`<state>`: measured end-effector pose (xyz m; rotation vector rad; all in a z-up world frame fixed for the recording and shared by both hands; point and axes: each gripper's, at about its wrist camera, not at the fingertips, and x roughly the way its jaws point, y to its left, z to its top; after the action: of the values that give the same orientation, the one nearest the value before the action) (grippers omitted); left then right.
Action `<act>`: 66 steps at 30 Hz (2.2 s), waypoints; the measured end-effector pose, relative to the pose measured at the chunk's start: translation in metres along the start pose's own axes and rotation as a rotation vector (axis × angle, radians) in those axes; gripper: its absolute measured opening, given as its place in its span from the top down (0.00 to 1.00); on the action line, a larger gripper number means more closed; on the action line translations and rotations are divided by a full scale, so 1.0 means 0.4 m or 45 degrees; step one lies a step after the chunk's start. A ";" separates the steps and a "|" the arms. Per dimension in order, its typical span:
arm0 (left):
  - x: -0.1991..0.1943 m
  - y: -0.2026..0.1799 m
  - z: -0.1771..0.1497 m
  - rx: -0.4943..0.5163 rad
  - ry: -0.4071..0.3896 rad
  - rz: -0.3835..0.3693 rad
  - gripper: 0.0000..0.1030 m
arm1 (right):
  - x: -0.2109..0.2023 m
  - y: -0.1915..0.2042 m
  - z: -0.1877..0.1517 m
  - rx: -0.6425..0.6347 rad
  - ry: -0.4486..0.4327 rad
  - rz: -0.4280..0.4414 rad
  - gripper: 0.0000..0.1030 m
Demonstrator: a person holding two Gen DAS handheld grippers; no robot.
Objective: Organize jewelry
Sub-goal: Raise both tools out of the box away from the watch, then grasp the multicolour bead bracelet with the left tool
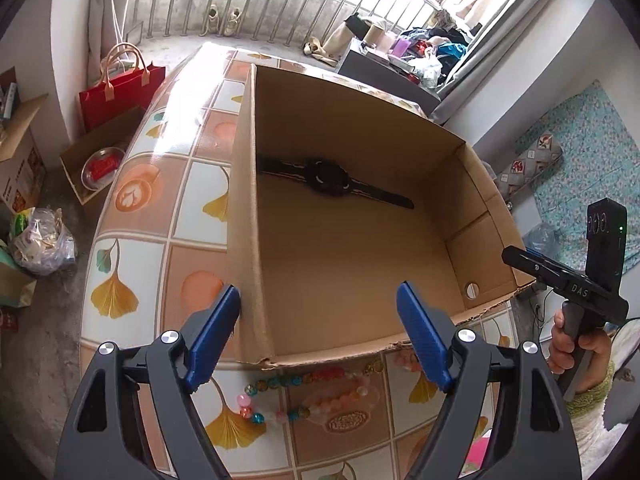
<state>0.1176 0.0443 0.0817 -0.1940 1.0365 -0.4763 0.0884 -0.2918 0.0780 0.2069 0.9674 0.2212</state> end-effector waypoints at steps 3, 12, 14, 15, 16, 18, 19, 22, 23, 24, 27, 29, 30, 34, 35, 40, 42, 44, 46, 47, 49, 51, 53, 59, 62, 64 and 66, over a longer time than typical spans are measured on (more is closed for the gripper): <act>-0.004 -0.006 -0.013 0.030 -0.033 0.009 0.25 | -0.005 -0.002 -0.010 0.001 -0.026 0.007 0.29; -0.130 0.013 -0.113 0.039 -0.248 0.098 0.23 | -0.188 0.021 -0.083 -0.054 -0.321 0.009 0.29; -0.137 0.023 -0.159 0.035 -0.236 0.152 0.23 | -0.205 0.045 -0.128 -0.089 -0.322 0.061 0.29; -0.136 0.024 -0.176 0.032 -0.224 0.169 0.23 | -0.206 0.055 -0.145 -0.097 -0.316 0.080 0.29; -0.130 0.026 -0.195 0.026 -0.205 0.193 0.23 | -0.200 0.071 -0.168 -0.100 -0.298 0.120 0.29; -0.112 0.022 -0.223 0.027 -0.179 0.221 0.23 | -0.175 0.102 -0.199 -0.100 -0.247 0.207 0.29; -0.102 0.019 -0.232 0.028 -0.169 0.224 0.23 | -0.150 0.127 -0.217 -0.109 -0.212 0.255 0.30; -0.065 0.001 -0.244 0.036 -0.154 0.236 0.26 | -0.063 0.197 -0.244 -0.141 -0.100 0.310 0.39; -0.055 -0.004 -0.244 0.045 -0.156 0.247 0.29 | -0.030 0.217 -0.248 -0.143 -0.063 0.329 0.43; -0.046 -0.008 -0.245 0.059 -0.160 0.267 0.30 | -0.002 0.231 -0.249 -0.139 -0.029 0.338 0.48; -0.024 -0.016 -0.236 0.091 -0.170 0.318 0.39 | 0.076 0.262 -0.253 -0.120 0.060 0.346 0.59; -0.005 -0.013 -0.230 0.098 -0.150 0.346 0.47 | 0.117 0.280 -0.257 -0.102 0.098 0.334 0.63; 0.007 -0.011 -0.227 0.099 -0.133 0.353 0.48 | 0.135 0.281 -0.259 -0.084 0.119 0.337 0.65; 0.040 0.006 -0.232 0.090 -0.058 0.340 0.58 | 0.169 0.286 -0.263 -0.040 0.164 0.316 0.70; 0.045 0.010 -0.234 0.084 -0.043 0.333 0.60 | 0.173 0.287 -0.265 -0.036 0.168 0.308 0.71; 0.055 0.021 -0.243 0.081 -0.034 0.319 0.63 | 0.191 0.285 -0.271 -0.012 0.185 0.257 0.71; 0.059 0.021 -0.243 0.088 -0.038 0.328 0.65 | 0.198 0.284 -0.268 -0.007 0.188 0.239 0.71; 0.062 0.018 -0.242 0.096 -0.044 0.350 0.70 | 0.201 0.292 -0.265 -0.023 0.181 0.219 0.71; 0.067 0.011 -0.241 0.121 -0.048 0.390 0.74 | 0.208 0.304 -0.263 -0.037 0.174 0.202 0.71; 0.070 0.007 -0.241 0.134 -0.049 0.402 0.77 | 0.211 0.312 -0.264 -0.049 0.170 0.190 0.71; 0.077 -0.007 -0.246 0.179 -0.049 0.430 0.82 | 0.207 0.322 -0.267 -0.087 0.162 0.155 0.74; 0.079 -0.018 -0.253 0.216 -0.052 0.453 0.88 | 0.208 0.334 -0.271 -0.118 0.158 0.133 0.80; 0.080 -0.026 -0.262 0.247 -0.055 0.465 0.90 | 0.205 0.337 -0.276 -0.129 0.156 0.132 0.80; 0.065 -0.034 -0.286 0.245 -0.049 0.422 0.90 | 0.199 0.344 -0.293 -0.157 0.165 0.131 0.92; 0.055 -0.043 -0.304 0.245 -0.039 0.376 0.90 | 0.207 0.346 -0.306 -0.147 0.179 0.140 0.92; 0.047 -0.052 -0.317 0.245 -0.027 0.345 0.90 | 0.202 0.338 -0.313 -0.121 0.193 0.156 0.92; 0.038 -0.058 -0.331 0.243 -0.015 0.313 0.90 | 0.194 0.327 -0.319 -0.097 0.204 0.174 0.91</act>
<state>0.0034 0.0256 0.0118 0.0999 0.9820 -0.3478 0.0127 -0.1354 -0.0182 0.1873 1.1030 0.4039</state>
